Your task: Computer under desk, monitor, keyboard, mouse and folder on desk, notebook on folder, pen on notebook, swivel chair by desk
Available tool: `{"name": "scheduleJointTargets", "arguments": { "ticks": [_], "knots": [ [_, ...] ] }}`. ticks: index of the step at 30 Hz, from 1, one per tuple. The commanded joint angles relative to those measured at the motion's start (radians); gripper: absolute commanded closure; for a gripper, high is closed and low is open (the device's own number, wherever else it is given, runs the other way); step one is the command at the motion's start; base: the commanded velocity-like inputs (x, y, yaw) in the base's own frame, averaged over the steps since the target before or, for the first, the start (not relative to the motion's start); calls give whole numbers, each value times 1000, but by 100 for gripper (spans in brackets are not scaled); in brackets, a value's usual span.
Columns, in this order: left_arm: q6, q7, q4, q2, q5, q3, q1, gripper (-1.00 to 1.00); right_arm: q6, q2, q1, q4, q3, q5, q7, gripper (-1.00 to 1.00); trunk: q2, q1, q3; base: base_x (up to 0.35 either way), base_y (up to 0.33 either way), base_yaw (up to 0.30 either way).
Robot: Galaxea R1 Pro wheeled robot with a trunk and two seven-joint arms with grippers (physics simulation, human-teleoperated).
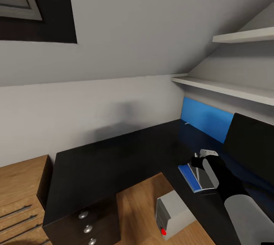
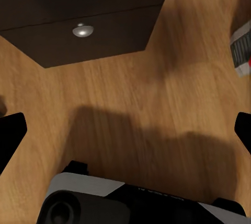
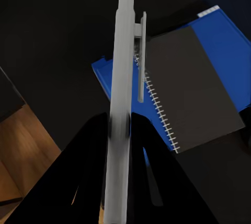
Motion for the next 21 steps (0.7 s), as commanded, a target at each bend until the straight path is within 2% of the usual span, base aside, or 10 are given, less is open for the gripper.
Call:
{"name": "scheduleJointTargets", "arguments": {
  "ticks": [1, 13, 21],
  "knots": [
    [3, 8, -2, 1, 3, -5, -1, -100, 3, 0, -1, -1, 0, -11, -8, 100, -2, 1, -2, 206, 0, 0],
    [-2, 7, -2, 2, 2, -6, -1, -100, 3, -2, -1, -1, 0, -10, -10, 100, -2, 1, -2, 52, -5, 0],
    [-2, 8, -2, 2, 2, -6, -1, -100, 2, -3, -1, 0, 0, -9, -10, 100, -2, 1, -2, 140, -133, 0]
  ]
}}
